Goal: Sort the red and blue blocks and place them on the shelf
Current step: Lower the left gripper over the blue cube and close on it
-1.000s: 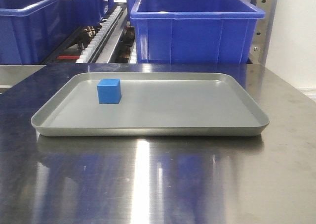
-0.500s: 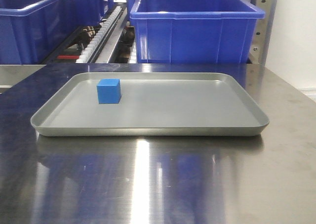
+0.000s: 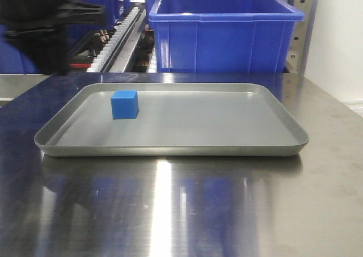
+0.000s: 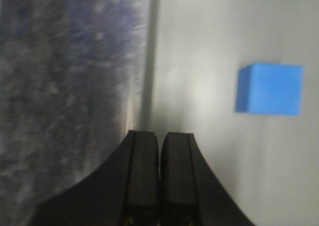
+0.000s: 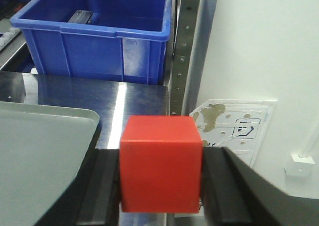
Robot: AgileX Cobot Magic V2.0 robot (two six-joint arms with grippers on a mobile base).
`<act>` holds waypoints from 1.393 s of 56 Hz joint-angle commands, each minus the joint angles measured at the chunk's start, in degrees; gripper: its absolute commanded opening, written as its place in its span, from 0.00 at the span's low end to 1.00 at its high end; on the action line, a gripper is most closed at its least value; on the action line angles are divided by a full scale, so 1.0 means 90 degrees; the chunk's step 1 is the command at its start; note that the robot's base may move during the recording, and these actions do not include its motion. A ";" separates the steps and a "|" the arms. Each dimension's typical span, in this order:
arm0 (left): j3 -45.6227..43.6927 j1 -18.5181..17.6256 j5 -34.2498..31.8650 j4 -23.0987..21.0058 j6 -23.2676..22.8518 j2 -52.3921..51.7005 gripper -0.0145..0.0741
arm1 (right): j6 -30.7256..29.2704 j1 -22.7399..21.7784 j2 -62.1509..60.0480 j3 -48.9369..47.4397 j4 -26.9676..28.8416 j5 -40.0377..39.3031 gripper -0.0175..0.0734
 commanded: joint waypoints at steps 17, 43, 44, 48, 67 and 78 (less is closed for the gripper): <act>-0.2077 -0.0186 0.0741 -0.0883 -0.0106 0.1154 0.63 | -0.0052 -0.0028 0.0022 -0.0190 0.0009 -0.0543 0.61; -0.2887 -0.0444 0.1124 -0.0538 -0.0404 0.1846 0.71 | -0.0052 -0.0028 0.0022 -0.0190 0.0009 -0.0544 0.61; -0.2887 -0.0444 0.1139 -0.0540 -0.0404 0.1846 0.71 | -0.0052 -0.0028 0.0022 -0.0190 0.0009 -0.0544 0.61; -0.2887 -0.0444 0.1179 -0.0496 -0.0404 0.1856 0.70 | -0.0052 -0.0028 0.0022 -0.0190 0.0009 -0.0544 0.61; -0.2887 -0.0433 0.1205 -0.0435 -0.0404 0.2029 0.70 | -0.0052 -0.0028 0.0022 -0.0190 0.0009 -0.0544 0.61; -0.2887 -0.0455 0.1234 -0.0504 -0.0393 0.2148 0.70 | -0.0052 -0.0028 0.0022 -0.0190 0.0009 -0.0544 0.61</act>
